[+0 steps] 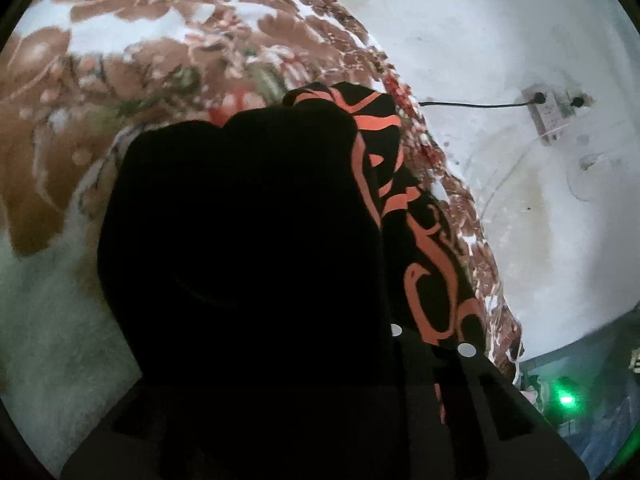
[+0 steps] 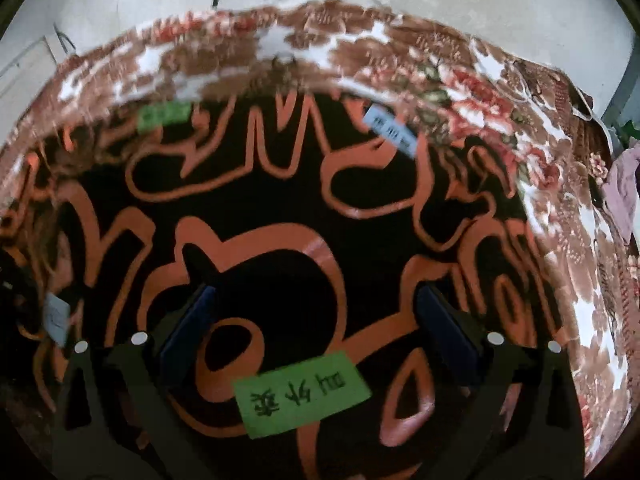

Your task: Fold large clothes

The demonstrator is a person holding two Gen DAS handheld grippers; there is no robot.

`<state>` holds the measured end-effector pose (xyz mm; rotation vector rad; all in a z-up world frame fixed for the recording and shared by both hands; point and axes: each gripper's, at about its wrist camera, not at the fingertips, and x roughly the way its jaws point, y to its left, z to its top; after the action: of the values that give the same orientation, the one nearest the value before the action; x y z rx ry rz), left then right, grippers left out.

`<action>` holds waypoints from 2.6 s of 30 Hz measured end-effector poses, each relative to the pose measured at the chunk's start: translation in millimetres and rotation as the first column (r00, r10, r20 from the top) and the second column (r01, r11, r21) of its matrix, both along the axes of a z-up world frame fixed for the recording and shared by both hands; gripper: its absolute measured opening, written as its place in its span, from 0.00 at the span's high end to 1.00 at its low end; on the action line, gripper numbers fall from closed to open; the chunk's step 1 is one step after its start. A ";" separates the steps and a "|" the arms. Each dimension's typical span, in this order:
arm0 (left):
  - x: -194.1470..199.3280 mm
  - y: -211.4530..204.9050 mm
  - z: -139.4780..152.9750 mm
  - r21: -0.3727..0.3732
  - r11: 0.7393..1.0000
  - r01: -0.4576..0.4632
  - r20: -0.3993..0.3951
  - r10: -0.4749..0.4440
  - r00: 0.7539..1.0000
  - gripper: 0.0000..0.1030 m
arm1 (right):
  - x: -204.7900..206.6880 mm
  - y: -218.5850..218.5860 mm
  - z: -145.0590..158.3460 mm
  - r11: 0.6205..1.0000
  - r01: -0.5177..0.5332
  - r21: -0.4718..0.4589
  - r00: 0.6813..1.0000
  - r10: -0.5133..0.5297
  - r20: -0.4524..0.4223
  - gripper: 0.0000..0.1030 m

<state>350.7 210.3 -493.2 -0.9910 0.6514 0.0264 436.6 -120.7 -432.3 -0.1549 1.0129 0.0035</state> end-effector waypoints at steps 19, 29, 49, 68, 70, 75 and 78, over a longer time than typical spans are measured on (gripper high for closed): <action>23.7 -207.4 208.3 0.706 0.684 0.186 0.099 -0.355 0.930 0.85 | 27.2 1.6 -2.8 0.983 -0.177 -0.053 0.964 0.162 -0.209 0.11; 35.0 -401.9 178.4 0.922 0.226 0.315 -0.164 -0.509 0.845 0.85 | -14.1 -278.2 69.7 0.982 0.169 0.083 0.985 -0.167 -0.034 0.07; -46.5 -511.4 24.1 0.821 -0.533 0.205 -0.490 -0.474 0.732 0.82 | 44.4 -307.3 76.9 0.831 0.111 0.545 0.987 -0.027 -0.160 0.05; -145.9 -466.1 50.3 0.896 -0.381 0.227 -0.436 -0.656 0.617 0.10 | -15.4 -218.1 41.9 0.950 -0.102 0.296 0.968 0.163 -0.188 0.05; -157.0 -453.9 59.8 0.906 -0.340 0.251 -0.421 -0.670 0.612 0.10 | -16.5 -238.2 53.4 0.909 -0.058 0.412 0.984 0.123 -0.132 0.05; -154.8 -413.8 94.7 0.916 -0.164 0.367 -0.374 -0.684 0.627 0.10 | 30.6 -262.5 64.0 0.764 0.043 0.643 0.976 0.106 -0.190 0.05; -135.7 -394.8 109.4 0.908 -0.134 0.397 -0.388 -0.630 0.673 0.10 | 59.2 -260.1 68.8 0.713 0.065 0.698 0.972 0.112 -0.205 0.05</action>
<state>215.1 -184.4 -383.7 0.7265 0.6286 -0.3422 495.8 -380.8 -363.5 0.5550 1.1813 0.4442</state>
